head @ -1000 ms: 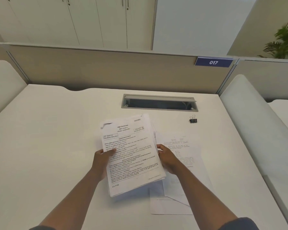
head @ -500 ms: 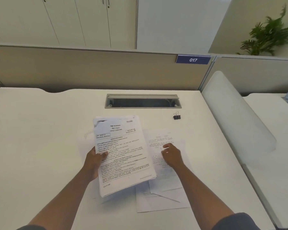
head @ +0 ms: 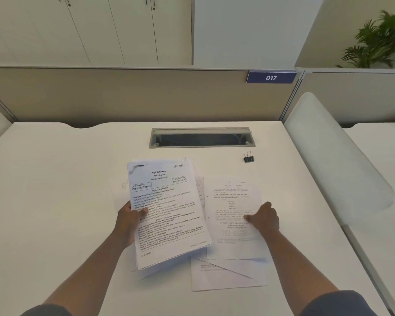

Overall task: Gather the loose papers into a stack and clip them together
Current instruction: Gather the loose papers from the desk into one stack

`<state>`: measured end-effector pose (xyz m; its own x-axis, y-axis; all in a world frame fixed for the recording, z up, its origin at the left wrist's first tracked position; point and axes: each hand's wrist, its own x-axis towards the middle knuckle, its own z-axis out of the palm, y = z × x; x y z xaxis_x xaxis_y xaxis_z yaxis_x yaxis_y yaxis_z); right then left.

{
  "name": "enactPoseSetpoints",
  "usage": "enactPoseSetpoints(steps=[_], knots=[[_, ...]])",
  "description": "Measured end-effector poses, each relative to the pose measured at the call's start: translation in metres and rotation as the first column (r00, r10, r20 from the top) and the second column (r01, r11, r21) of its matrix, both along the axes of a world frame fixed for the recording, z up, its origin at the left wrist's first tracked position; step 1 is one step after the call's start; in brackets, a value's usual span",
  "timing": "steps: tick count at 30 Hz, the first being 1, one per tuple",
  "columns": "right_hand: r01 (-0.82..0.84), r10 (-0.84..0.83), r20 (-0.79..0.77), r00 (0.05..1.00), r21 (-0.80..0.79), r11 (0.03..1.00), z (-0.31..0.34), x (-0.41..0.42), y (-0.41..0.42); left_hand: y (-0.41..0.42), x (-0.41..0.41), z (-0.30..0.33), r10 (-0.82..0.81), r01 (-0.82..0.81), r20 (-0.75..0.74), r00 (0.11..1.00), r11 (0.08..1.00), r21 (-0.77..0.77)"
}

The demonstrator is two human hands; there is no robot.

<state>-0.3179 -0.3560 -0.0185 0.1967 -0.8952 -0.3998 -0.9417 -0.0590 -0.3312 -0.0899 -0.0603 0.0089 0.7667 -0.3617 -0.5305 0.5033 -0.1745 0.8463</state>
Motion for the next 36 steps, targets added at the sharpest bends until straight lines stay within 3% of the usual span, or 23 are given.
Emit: enactPoseSetpoints(steps=[7, 12, 19, 26, 30, 36], knots=[[-0.07, 0.076, 0.178, 0.981, -0.039, 0.997, 0.014, -0.005, -0.008, 0.003, -0.003, -0.004, -0.013, 0.013, 0.001, 1.0, 1.0, 0.006], [-0.141, 0.142, 0.396, 0.907, -0.033, 0.989, 0.024, -0.003, -0.01, 0.002, -0.004, -0.001, -0.047, 0.046, 0.019, 0.999, 0.999, 0.015], [-0.267, 0.145, 0.576, 0.805, 0.133, 0.955, 0.039, 0.018, 0.011, -0.013, -0.008, 0.008, -0.063, 0.062, -0.023, 0.998, 0.996, -0.071], [-0.371, 0.161, 0.621, 0.767, 0.225, 0.901, 0.05, 0.051, 0.045, -0.024, -0.009, 0.013, 0.005, -0.025, -0.162, 0.987, 0.992, -0.124], [-0.393, 0.143, 0.644, 0.751, 0.263, 0.881, 0.05, 0.057, 0.059, -0.023, -0.012, 0.014, -0.064, 0.035, -0.181, 0.981, 0.987, -0.157], [-0.339, 0.043, 0.665, 0.746, 0.324, 0.883, 0.057, 0.059, 0.067, -0.028, -0.015, 0.011, -0.092, 0.089, -0.045, 0.995, 0.994, -0.067]])
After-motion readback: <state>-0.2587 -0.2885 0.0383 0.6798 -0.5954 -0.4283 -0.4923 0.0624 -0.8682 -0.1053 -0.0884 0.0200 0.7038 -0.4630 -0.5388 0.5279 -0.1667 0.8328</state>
